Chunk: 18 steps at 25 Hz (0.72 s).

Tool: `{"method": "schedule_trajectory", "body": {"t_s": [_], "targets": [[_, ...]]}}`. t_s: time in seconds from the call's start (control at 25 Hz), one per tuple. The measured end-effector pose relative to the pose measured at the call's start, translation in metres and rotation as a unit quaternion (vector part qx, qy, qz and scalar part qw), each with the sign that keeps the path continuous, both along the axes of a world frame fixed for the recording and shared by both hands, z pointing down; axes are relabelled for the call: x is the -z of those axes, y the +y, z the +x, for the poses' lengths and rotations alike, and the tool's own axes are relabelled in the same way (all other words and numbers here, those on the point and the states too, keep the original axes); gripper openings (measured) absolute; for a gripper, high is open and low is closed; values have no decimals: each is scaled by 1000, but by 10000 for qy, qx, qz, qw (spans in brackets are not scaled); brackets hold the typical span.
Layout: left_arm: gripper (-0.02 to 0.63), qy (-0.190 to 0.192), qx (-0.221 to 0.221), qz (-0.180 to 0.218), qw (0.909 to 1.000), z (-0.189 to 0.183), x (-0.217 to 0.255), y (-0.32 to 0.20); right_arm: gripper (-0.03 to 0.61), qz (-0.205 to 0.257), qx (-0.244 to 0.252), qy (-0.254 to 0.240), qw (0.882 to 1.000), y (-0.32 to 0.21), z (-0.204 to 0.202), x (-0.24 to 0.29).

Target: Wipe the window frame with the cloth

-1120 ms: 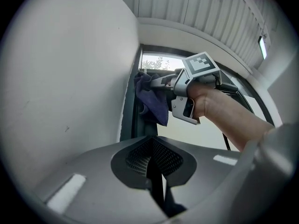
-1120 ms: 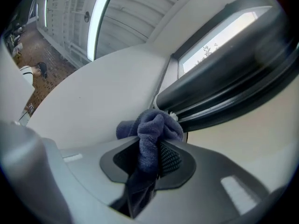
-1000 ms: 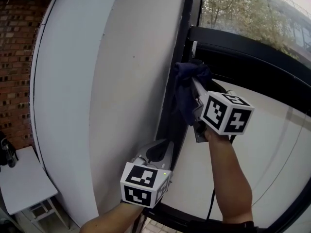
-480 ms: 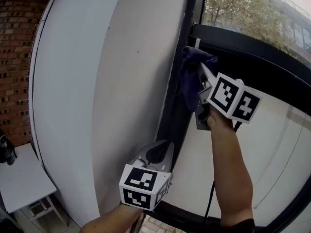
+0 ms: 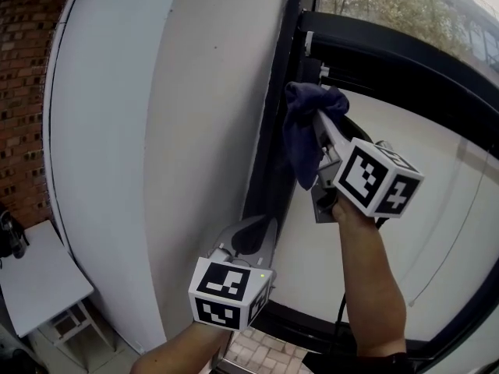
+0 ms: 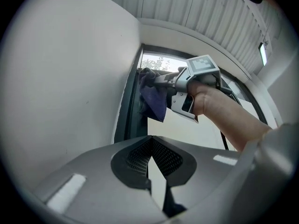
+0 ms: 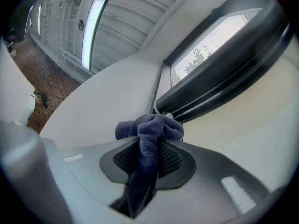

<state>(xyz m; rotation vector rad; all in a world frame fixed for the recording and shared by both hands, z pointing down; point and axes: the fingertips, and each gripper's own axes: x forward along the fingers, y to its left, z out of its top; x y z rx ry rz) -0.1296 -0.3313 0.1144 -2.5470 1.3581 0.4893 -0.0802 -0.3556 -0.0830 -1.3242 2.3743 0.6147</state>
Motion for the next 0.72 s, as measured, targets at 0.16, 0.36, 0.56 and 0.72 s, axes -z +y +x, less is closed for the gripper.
{"method": "schedule_trajectory", "body": {"t_s": [0.16,0.36,0.56,0.72], "targets": [[-6,-42,11,-154,9999,0,-16,8,87,-135,94,30,9999,11,4,-35],[-6,-157,93,-249,9995,-6,-30,16,89,-345,185,-86,9992,20,9,-82],[-6,-68,196,-279,9994,-18,-32,24,89,-637,226,-134,9976,18,12,-120],[-6,-60,41,-296,9995,-14,-35,30,89,-631,23,-127,9979,30,27,-128]]}}
